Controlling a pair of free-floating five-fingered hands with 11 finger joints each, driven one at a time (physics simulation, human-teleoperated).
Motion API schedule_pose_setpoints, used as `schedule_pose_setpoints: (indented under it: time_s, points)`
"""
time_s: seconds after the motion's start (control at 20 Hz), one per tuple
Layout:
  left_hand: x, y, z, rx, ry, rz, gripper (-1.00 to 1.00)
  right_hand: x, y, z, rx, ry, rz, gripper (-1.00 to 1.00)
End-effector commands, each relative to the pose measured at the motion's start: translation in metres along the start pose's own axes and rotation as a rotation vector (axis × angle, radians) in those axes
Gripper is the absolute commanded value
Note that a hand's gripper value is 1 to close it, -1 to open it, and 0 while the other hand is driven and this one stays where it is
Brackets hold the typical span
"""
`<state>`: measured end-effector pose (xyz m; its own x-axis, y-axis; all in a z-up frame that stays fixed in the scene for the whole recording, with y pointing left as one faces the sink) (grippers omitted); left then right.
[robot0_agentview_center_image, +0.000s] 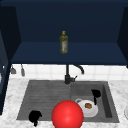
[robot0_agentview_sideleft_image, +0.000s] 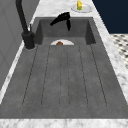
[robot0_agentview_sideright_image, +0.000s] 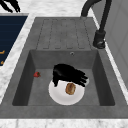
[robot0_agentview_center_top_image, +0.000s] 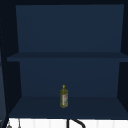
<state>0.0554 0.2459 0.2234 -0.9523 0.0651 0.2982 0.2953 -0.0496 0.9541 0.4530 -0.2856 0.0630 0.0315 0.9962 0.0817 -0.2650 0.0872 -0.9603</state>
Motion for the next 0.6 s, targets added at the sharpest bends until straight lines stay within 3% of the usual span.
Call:
schedule_pose_setpoints:
  time_s: [0.0,0.25,0.55]
  points:
    - [0.0,0.0,0.0,0.0,0.0,0.0,0.0,-0.008,-0.025,0.009,-0.009,-0.02,0.005,-1.0]
    - [0.0,0.0,0.0,0.0,0.0,0.0,0.0,-0.026,-0.053,0.023,0.008,-0.009,0.001,-1.0]
    - [0.0,0.0,0.0,0.0,0.0,0.0,0.0,-0.045,-0.058,0.041,0.037,-0.034,0.002,-1.0]
